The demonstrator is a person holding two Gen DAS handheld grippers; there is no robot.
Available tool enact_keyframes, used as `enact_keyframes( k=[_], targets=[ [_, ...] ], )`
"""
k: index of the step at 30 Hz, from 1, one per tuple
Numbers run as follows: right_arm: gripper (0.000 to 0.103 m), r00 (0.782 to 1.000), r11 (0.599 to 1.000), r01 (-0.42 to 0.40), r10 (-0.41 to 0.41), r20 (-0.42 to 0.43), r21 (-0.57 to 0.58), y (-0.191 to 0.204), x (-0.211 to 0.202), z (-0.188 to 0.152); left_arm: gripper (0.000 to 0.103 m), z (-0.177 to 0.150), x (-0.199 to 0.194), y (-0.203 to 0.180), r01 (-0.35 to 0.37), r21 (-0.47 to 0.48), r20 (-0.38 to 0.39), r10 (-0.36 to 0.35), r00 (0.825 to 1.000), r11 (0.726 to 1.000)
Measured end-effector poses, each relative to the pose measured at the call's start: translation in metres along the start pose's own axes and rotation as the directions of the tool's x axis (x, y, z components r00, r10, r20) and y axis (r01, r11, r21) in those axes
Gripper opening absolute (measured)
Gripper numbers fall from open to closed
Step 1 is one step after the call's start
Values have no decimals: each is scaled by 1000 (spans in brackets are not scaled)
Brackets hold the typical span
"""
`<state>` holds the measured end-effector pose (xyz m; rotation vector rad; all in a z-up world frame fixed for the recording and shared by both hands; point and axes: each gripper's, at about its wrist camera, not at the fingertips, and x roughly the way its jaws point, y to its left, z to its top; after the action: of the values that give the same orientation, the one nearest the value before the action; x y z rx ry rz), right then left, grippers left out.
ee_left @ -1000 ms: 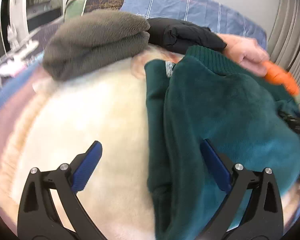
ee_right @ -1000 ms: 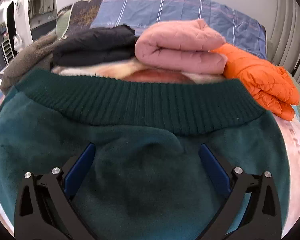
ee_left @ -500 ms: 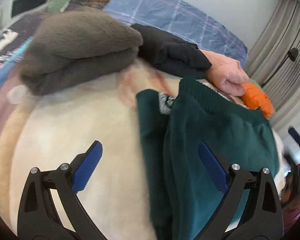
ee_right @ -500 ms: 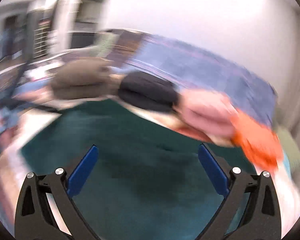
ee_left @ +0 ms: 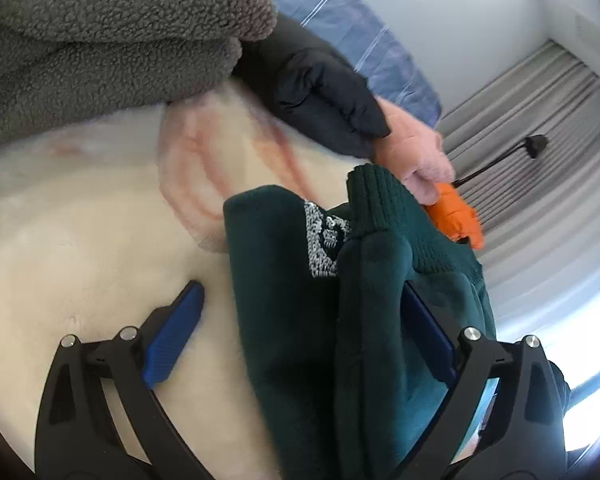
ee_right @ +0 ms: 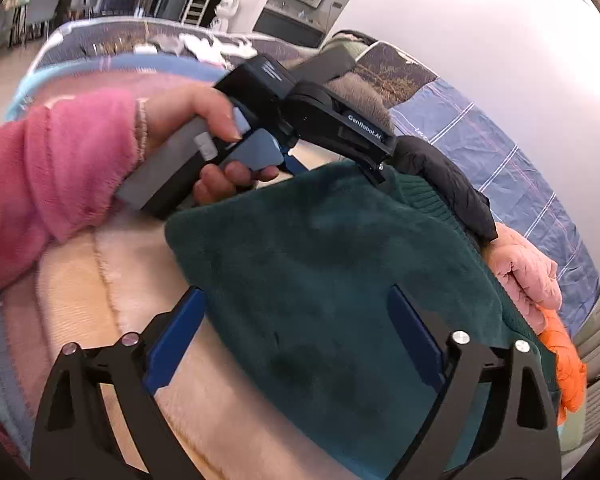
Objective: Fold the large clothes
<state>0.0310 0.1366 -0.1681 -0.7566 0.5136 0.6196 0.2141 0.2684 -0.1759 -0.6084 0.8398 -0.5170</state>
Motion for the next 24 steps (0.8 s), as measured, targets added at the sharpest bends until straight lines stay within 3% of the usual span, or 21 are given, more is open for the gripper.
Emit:
enact_keyframes(
  k=[4, 11, 15, 18, 24],
  targets=[
    [92, 1000, 1000, 0, -1, -18, -27, 12, 8, 3, 96, -6, -7, 4, 42, 2, 43, -42, 998, 999],
    [89, 1000, 994, -13, 10, -27, -109, 31, 5, 4, 94, -8, -10, 7, 68, 5, 48, -68, 996, 998],
    [90, 997, 999, -38, 36, -73, -33, 24, 28, 14, 94, -8, -13, 12, 74, 7, 46, -74, 996, 997],
    [89, 997, 1000, -5, 5, -74, -8, 21, 40, 23, 94, -8, -14, 13, 74, 8, 45, -75, 996, 997],
    [66, 998, 998, 51, -52, -37, -24, 29, 37, 27, 94, -9, -13, 12, 74, 8, 47, -74, 996, 997]
  ],
)
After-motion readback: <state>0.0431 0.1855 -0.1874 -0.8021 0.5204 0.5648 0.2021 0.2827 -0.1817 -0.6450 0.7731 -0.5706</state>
